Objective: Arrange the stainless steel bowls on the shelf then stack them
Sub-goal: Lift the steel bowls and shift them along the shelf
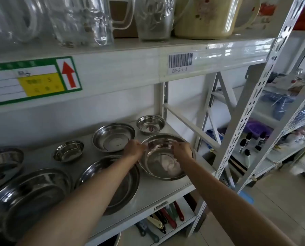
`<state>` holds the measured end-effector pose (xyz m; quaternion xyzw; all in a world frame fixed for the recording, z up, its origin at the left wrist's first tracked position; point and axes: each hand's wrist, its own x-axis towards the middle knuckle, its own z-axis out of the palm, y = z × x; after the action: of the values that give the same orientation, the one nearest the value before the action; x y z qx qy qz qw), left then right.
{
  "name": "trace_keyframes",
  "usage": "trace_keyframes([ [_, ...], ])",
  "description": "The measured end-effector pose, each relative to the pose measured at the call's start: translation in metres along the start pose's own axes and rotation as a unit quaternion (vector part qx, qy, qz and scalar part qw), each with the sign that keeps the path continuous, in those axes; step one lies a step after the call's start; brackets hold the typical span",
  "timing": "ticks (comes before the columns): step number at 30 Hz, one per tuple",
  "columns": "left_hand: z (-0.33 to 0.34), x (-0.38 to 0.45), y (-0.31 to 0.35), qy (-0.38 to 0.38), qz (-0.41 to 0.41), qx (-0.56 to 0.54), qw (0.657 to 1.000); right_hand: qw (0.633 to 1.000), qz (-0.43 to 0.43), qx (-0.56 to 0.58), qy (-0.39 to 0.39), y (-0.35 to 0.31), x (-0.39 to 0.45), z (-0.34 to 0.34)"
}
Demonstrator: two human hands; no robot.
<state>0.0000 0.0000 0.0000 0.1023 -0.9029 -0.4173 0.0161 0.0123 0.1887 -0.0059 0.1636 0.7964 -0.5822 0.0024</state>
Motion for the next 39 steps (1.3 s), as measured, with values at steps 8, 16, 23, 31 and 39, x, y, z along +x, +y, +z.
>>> trace_keyframes([
  [8, 0.005, 0.009, 0.004, 0.044, -0.019, 0.117, 0.992, 0.991, -0.023, -0.125, 0.049, 0.018, 0.033, -0.017],
  [16, 0.009, 0.024, -0.008, 0.078, -0.065, 0.154, 0.983, 0.975, 0.012, -0.182, 0.130, 0.032, 0.051, -0.030],
  [23, 0.013, 0.030, -0.016, 0.062, -0.077, 0.163, 0.982, 0.965, 0.028, -0.220, 0.138, 0.045, 0.057, -0.035],
  [31, 0.020, 0.029, -0.019, 0.047, -0.091, 0.151, 0.983, 0.970, 0.036, -0.217, 0.100, 0.059, 0.057, -0.039],
  [39, 0.018, 0.022, -0.015, 0.061, -0.075, 0.113, 0.989, 0.975, 0.034, -0.198, 0.091, 0.055, 0.050, -0.043],
])
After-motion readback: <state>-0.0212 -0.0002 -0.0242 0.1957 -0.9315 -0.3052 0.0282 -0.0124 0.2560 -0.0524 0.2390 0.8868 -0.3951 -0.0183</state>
